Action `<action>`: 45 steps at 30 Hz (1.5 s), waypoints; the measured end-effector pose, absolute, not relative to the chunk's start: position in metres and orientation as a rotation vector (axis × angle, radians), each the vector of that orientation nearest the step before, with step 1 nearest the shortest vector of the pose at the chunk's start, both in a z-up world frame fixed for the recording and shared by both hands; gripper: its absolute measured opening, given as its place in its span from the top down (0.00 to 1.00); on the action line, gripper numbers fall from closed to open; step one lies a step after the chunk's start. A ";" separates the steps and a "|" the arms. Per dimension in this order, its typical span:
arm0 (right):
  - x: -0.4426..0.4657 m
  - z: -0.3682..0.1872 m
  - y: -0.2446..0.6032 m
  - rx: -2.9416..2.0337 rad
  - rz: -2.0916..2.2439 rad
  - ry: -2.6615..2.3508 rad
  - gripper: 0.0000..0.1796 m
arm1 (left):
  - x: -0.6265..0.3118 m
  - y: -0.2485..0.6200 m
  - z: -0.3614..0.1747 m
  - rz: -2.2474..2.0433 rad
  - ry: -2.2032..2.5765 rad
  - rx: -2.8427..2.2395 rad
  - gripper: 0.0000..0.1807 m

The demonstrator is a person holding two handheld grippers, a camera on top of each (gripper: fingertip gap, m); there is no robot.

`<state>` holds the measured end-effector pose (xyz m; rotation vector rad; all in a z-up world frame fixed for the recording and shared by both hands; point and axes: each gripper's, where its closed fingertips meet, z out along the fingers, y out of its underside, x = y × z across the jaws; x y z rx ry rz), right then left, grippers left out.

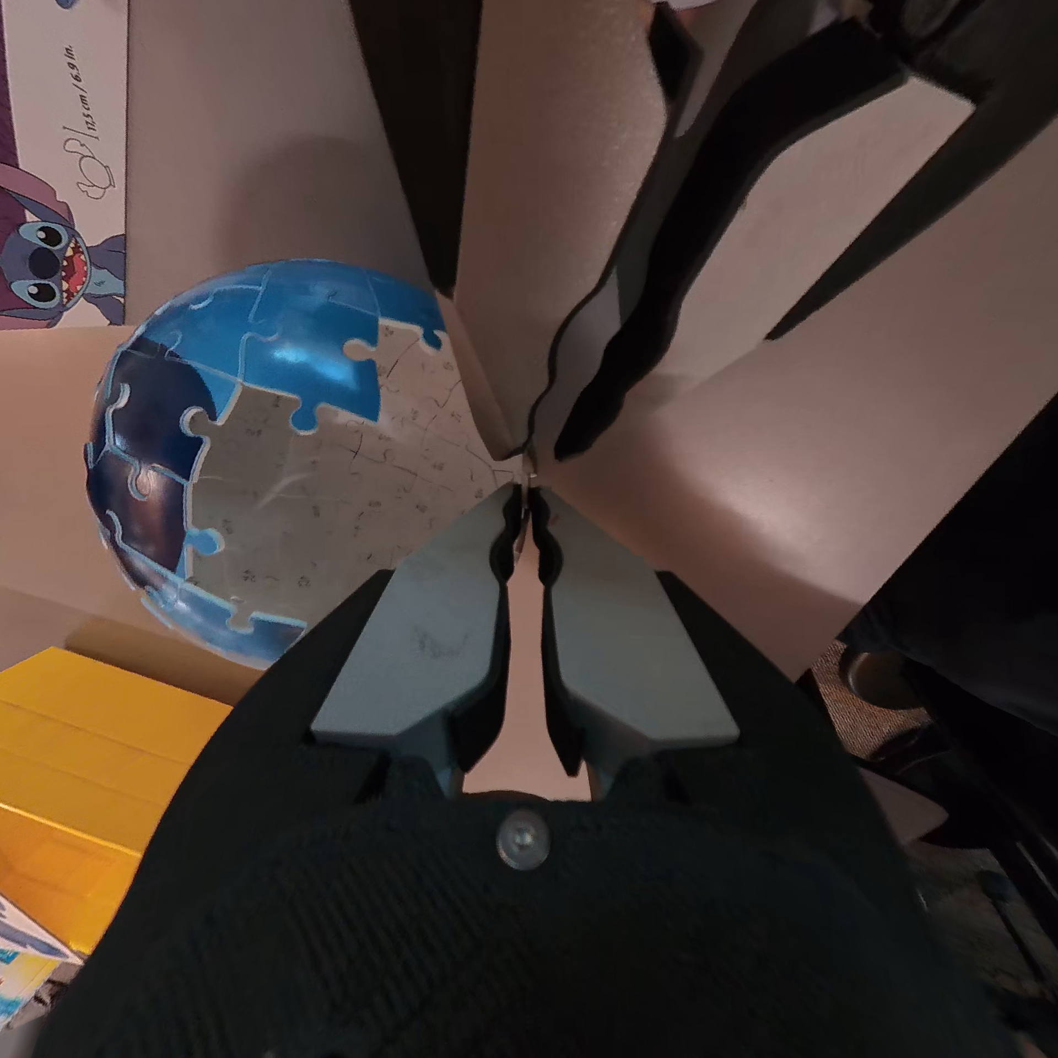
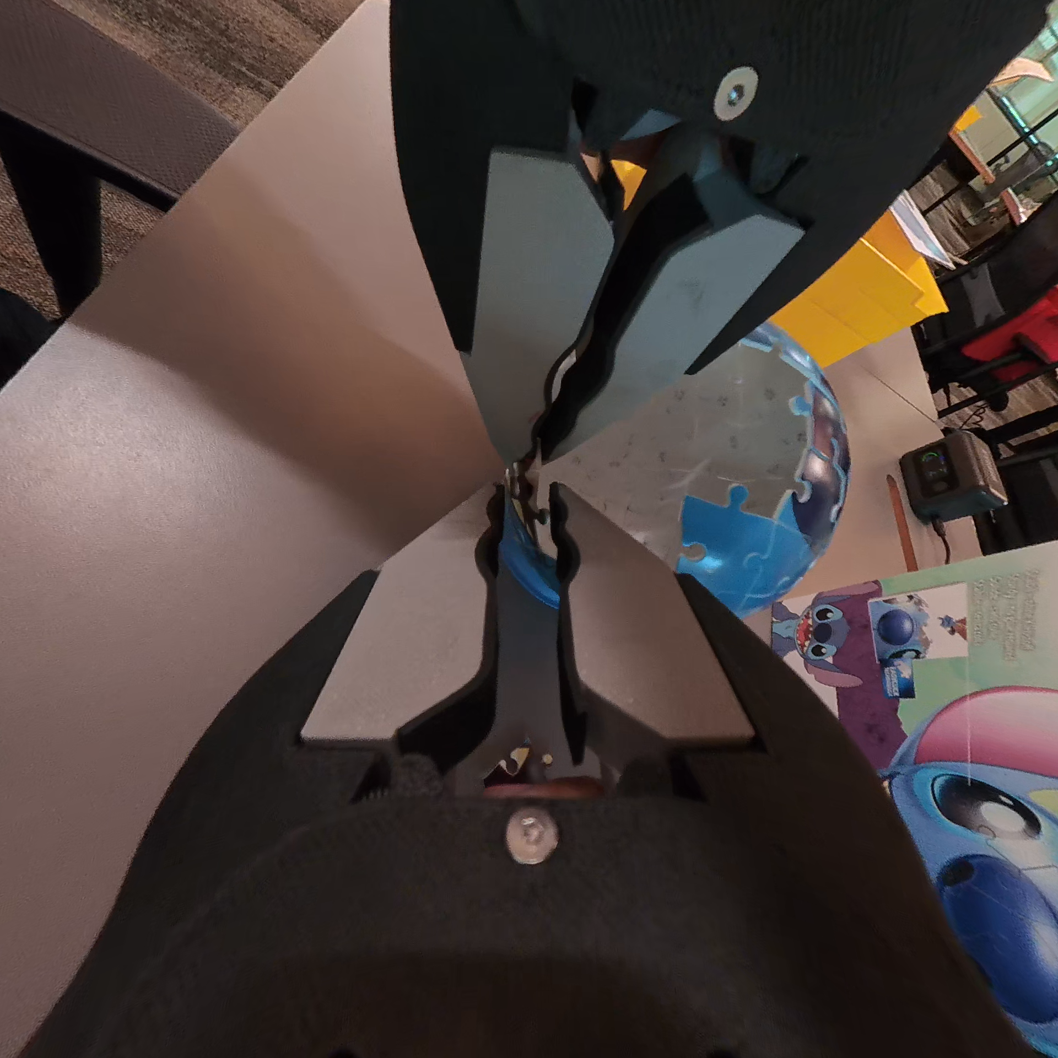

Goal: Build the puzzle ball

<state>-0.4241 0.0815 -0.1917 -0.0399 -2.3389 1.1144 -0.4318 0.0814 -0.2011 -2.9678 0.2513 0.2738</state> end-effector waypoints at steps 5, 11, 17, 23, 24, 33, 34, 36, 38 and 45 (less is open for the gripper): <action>-0.426 -0.196 0.078 -0.033 1.091 -2.358 0.94 | -0.430 0.081 -0.201 0.273 0.249 -2.945 0.99; -0.427 -0.198 0.075 -0.034 1.083 -2.365 0.95 | -0.432 0.076 -0.190 0.309 0.222 -2.881 0.90; -0.428 -0.199 0.077 -0.019 1.042 -2.361 0.95 | -0.441 0.048 -0.161 0.485 0.116 -2.721 0.88; -0.427 -0.199 0.071 0.017 0.992 -2.359 0.95 | -0.427 0.034 -0.175 0.436 0.046 -2.581 0.88; -0.428 -0.199 0.070 0.020 0.985 -2.361 0.95 | -0.425 0.033 -0.179 0.411 0.039 -2.568 0.88; -0.427 -0.200 0.068 0.054 0.905 -2.363 0.96 | -0.428 0.054 -0.190 0.442 0.120 -2.395 0.87; -0.427 -0.200 0.068 0.058 0.905 -2.370 0.96 | -0.429 0.057 -0.191 0.447 0.123 -2.390 0.84; -0.427 -0.204 0.070 0.057 0.876 -2.392 0.97 | -0.433 0.060 -0.193 0.482 0.142 -2.389 0.85; -0.429 -0.205 0.072 0.051 0.860 -2.408 0.98 | -0.437 0.062 -0.195 0.515 0.169 -2.387 0.84; -0.431 -0.211 0.075 0.046 0.846 -2.461 0.99 | -0.441 0.072 -0.181 0.536 0.231 -2.313 0.83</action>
